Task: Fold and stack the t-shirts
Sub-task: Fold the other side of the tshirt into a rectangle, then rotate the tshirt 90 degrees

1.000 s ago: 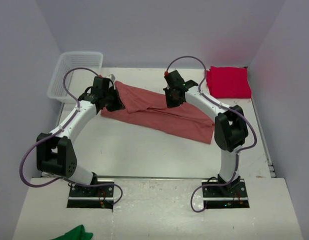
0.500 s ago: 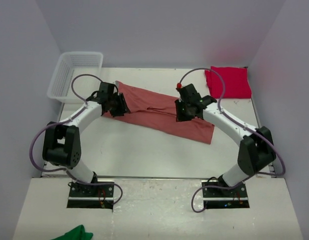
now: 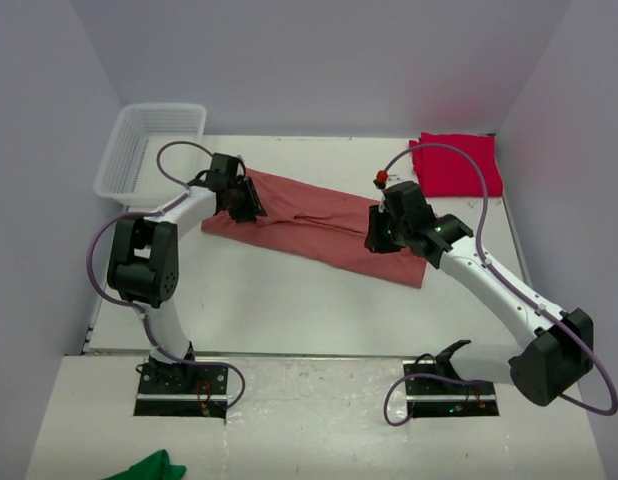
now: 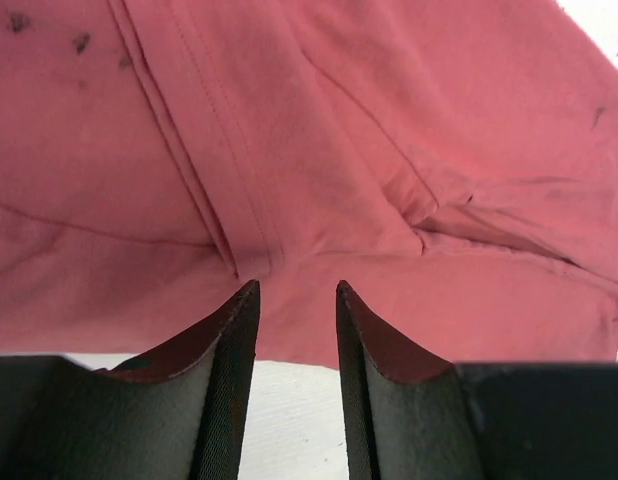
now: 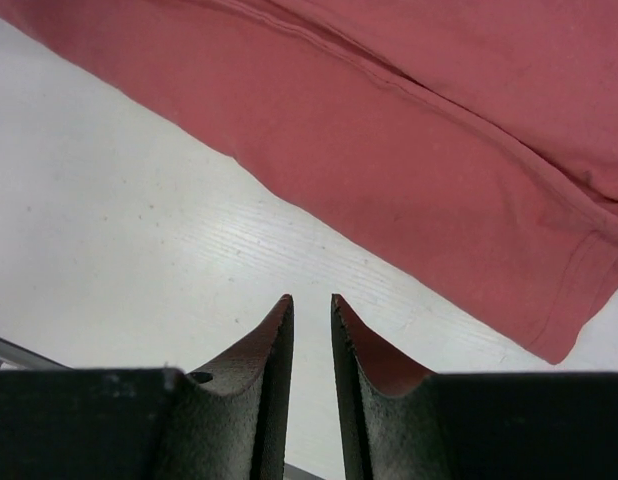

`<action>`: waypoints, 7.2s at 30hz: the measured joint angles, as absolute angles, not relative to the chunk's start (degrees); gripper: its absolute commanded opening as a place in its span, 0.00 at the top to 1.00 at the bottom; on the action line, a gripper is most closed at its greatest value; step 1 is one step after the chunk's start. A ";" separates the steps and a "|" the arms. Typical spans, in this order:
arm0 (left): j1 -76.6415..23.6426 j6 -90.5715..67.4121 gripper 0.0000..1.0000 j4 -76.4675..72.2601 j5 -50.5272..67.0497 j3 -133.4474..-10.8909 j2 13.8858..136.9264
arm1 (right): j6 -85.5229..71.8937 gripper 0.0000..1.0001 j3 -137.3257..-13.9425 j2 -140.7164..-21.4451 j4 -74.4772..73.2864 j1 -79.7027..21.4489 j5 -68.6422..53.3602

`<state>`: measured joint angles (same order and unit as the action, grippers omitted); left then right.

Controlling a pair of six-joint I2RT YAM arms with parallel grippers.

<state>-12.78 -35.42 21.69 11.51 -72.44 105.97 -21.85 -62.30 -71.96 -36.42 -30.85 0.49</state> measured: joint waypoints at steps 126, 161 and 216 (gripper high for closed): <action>-13.52 -36.82 1.00 17.15 12.23 -88.09 124.38 | -31.97 1.00 -66.59 -105.54 -31.05 -30.26 7.01; -11.99 -27.29 1.00 26.79 38.26 -128.01 151.06 | -42.61 1.00 -78.61 -116.33 -22.02 -55.77 0.47; -18.79 -24.47 1.00 21.91 30.89 -117.95 144.51 | -49.84 1.00 -48.84 -89.82 -34.09 -61.89 15.20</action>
